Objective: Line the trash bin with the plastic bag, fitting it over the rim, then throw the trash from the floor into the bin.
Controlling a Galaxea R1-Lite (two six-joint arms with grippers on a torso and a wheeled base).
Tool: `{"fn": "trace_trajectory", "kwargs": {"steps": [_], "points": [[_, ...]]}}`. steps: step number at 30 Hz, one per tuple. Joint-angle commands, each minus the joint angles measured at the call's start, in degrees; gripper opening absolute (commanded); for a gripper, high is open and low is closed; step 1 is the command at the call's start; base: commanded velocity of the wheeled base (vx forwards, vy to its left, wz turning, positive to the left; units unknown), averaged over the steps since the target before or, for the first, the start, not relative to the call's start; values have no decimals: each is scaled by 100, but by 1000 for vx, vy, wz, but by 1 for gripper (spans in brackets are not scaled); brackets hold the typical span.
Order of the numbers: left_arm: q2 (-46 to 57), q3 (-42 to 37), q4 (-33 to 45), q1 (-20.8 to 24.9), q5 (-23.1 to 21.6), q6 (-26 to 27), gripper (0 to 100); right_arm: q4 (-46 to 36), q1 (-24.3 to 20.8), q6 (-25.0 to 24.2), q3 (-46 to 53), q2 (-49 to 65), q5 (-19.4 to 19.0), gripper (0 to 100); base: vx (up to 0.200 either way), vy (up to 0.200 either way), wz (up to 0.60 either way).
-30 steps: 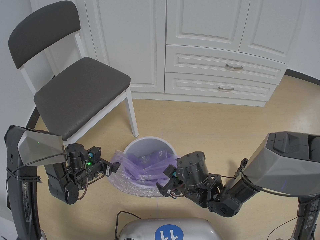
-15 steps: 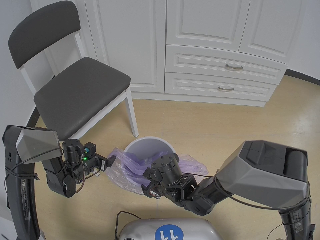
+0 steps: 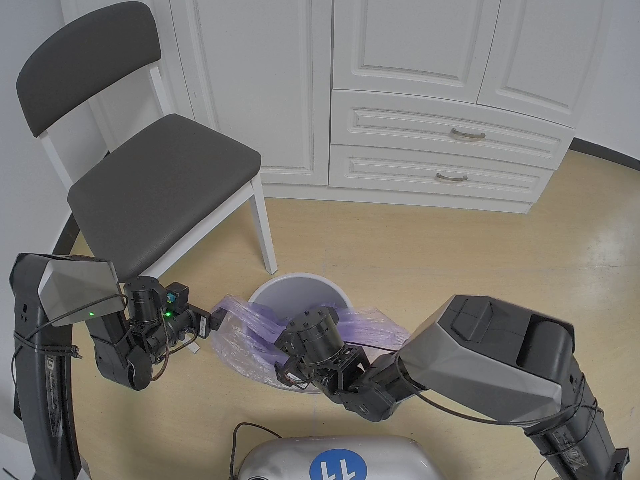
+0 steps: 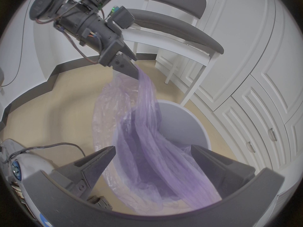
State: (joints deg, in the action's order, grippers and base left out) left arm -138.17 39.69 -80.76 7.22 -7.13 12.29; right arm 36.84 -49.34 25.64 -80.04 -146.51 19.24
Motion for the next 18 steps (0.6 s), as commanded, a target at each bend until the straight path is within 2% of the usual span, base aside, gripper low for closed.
{"fn": "trace_trajectory", "kwargs": {"steps": [1, 13, 18], "points": [[-35, 12, -1, -19, 1, 2, 100, -204, 100, 3, -477, -361, 1, 100, 0, 0, 0], [-35, 3, -1, -19, -8, 10, 100, -247, 451, 3, -1303, -792, 10, 100, 0, 0, 0], [-35, -14, -18, -19, 1, 10, 100, -256, 495, 3, -1347, -792, 19, 100, 0, 0, 0]]}}
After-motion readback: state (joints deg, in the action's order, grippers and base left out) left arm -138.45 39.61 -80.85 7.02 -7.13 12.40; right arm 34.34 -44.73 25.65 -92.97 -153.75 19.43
